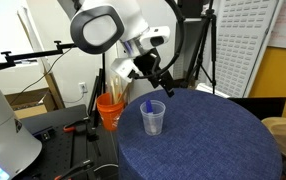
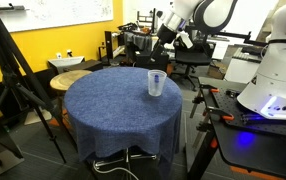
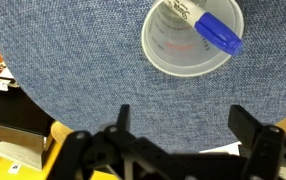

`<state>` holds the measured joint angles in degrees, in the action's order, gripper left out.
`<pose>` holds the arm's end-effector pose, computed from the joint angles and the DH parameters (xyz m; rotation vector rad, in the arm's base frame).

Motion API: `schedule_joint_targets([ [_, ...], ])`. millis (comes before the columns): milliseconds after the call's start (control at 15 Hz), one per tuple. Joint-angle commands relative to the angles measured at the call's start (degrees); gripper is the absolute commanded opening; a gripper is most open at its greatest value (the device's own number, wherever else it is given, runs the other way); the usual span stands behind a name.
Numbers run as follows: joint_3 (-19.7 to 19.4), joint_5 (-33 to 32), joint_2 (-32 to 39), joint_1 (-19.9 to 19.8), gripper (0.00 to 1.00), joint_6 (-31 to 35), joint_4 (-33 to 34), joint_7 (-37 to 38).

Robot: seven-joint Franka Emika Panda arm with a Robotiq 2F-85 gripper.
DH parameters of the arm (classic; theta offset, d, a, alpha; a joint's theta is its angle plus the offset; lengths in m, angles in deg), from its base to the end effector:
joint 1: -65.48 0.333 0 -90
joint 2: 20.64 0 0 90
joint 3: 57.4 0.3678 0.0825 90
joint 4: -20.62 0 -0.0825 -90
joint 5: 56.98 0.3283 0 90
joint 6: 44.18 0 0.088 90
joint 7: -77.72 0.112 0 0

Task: Put the blue marker inside the clear cup

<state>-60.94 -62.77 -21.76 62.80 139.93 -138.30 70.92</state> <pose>0.4025 -0.0342 0.3680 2.9918 0.1682 0.6924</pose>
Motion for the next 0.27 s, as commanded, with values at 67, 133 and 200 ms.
schedule_joint_targets([
  [67, 0.2, 0.06, -0.87, -0.17, 1.0, -0.15, 0.18, -0.02],
  [133, 0.2, 0.06, -1.15, -0.17, 1.0, -0.15, 0.18, -0.02],
  [200, 0.2, 0.06, -1.3, -0.17, 1.0, -0.15, 0.18, -0.02],
])
